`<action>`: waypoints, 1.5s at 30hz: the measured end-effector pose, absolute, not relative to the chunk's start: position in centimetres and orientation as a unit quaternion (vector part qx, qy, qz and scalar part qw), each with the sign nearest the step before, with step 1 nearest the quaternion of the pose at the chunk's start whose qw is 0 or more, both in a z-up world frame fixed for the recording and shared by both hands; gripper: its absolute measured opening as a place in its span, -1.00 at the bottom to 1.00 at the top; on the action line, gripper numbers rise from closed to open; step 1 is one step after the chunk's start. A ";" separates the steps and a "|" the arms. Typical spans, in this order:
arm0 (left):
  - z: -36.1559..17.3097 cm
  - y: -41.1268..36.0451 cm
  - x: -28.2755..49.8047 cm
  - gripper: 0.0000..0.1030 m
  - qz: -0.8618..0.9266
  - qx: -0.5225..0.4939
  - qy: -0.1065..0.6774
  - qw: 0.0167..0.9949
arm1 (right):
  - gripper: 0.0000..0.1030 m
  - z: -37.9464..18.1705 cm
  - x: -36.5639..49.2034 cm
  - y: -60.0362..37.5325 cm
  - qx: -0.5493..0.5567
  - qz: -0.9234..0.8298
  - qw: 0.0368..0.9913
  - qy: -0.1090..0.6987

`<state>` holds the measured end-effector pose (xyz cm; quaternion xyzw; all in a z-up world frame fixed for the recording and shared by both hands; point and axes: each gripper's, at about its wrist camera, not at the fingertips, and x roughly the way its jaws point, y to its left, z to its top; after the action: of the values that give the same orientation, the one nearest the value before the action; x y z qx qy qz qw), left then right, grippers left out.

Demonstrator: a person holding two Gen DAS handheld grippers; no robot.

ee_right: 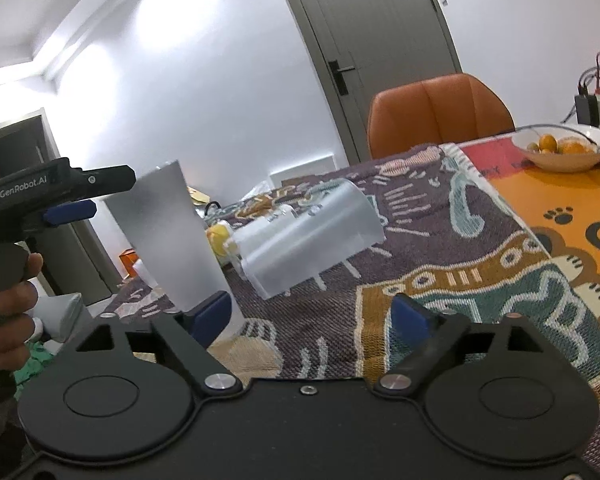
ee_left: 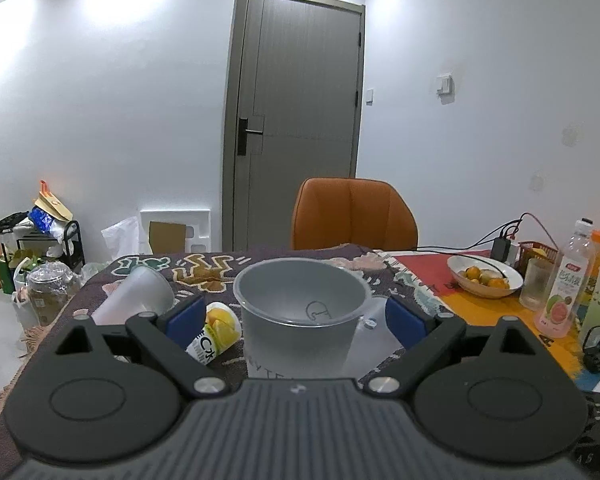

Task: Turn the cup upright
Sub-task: 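Lower the upright cup onto the blanket and open the right gripper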

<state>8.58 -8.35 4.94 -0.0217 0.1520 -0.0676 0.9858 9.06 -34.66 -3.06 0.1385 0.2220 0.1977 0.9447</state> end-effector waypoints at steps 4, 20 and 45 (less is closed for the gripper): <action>5.4 -8.4 7.1 0.89 -0.058 -0.012 0.143 0.988 | 0.92 -2.0 8.4 -34.5 0.127 0.201 0.948 0.211; 4.5 -4.9 2.0 1.00 -0.022 -0.047 0.165 0.985 | 1.00 0.2 6.2 -33.3 0.107 0.208 0.949 0.211; 2.6 1.0 -2.7 1.00 0.032 -0.068 0.219 0.973 | 1.00 2.0 2.8 -28.1 0.021 0.232 0.944 0.235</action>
<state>-2.71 1.02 2.56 -0.0676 0.2190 0.0315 0.9729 2.84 -28.07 2.04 0.0215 0.2351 0.2324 0.9435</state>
